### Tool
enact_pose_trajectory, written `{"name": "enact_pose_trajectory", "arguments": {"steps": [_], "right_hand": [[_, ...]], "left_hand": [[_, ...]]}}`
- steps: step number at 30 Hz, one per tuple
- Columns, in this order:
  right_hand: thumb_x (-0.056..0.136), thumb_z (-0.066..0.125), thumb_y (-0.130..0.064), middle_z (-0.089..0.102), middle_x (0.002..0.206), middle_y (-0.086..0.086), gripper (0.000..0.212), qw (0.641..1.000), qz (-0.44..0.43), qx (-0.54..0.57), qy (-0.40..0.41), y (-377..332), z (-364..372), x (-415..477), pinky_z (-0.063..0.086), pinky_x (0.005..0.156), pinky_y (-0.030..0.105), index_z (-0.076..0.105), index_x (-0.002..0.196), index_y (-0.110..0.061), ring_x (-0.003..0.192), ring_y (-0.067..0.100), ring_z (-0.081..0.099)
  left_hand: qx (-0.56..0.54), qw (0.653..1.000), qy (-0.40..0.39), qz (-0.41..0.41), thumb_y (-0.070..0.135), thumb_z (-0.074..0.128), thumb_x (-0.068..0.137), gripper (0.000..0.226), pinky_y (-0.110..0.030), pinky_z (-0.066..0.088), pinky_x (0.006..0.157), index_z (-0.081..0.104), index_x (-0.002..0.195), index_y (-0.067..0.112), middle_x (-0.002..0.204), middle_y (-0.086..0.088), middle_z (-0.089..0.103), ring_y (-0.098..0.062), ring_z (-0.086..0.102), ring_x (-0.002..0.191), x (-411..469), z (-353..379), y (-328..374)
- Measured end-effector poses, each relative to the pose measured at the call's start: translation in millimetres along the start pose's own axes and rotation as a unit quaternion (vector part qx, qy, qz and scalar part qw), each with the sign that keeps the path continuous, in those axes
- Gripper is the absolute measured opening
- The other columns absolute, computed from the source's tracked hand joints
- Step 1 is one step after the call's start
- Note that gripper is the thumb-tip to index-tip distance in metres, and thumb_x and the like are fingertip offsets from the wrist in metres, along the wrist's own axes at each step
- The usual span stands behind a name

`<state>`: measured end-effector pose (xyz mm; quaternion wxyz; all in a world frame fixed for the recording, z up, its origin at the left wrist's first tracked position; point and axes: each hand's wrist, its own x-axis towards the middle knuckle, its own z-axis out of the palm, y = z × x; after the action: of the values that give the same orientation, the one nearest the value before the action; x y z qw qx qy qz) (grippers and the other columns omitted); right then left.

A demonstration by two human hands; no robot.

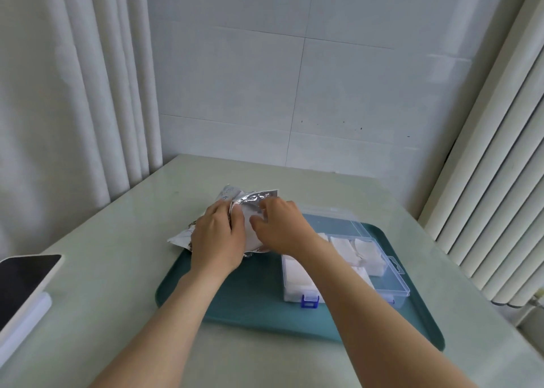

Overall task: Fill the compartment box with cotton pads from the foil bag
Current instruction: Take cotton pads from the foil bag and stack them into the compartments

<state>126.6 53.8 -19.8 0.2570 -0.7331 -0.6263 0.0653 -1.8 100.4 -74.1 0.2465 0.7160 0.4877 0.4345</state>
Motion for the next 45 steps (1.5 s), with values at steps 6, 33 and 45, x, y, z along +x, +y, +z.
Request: {"name": "enact_pose_trajectory", "arguments": {"steps": [6,33,45], "right_hand": [[0.087,0.073,-0.035,0.058,0.068,0.003,0.029,0.998,0.022,0.047,0.029,-4.1,3.8,10.4,0.042,0.062,0.034,0.060,0.079,-0.011,0.068,0.020,0.051],[0.094,0.067,-0.006,0.069,0.101,0.009,0.013,0.924,0.016,0.363,0.121,45.4,-52.2,-45.0,0.064,0.060,0.041,0.072,0.103,-0.013,0.082,0.028,0.074],[0.095,0.076,-0.010,0.077,0.100,0.019,0.028,0.842,0.064,0.523,0.116,77.8,-59.0,-79.2,0.057,0.094,0.058,0.068,0.119,-0.020,0.098,0.047,0.070]], "left_hand": [[-0.016,1.000,0.026,-0.003,0.033,0.032,0.110,0.035,-0.053,0.049,0.096,0.054,0.087,0.017,0.112,-0.011,0.069,-0.038,0.059,0.108,0.9,1.2,0.7],[0.008,0.959,0.131,0.252,0.025,0.049,0.108,0.031,-0.038,0.039,0.117,0.073,0.125,0.012,0.143,-0.004,0.063,-0.024,0.048,0.142,-12.0,2.5,29.0],[-0.357,0.884,-0.277,-0.116,0.055,0.033,0.111,0.060,-0.054,0.058,0.103,0.075,0.119,0.012,0.112,-0.015,0.079,-0.032,0.075,0.107,-28.6,20.1,115.3]]}}
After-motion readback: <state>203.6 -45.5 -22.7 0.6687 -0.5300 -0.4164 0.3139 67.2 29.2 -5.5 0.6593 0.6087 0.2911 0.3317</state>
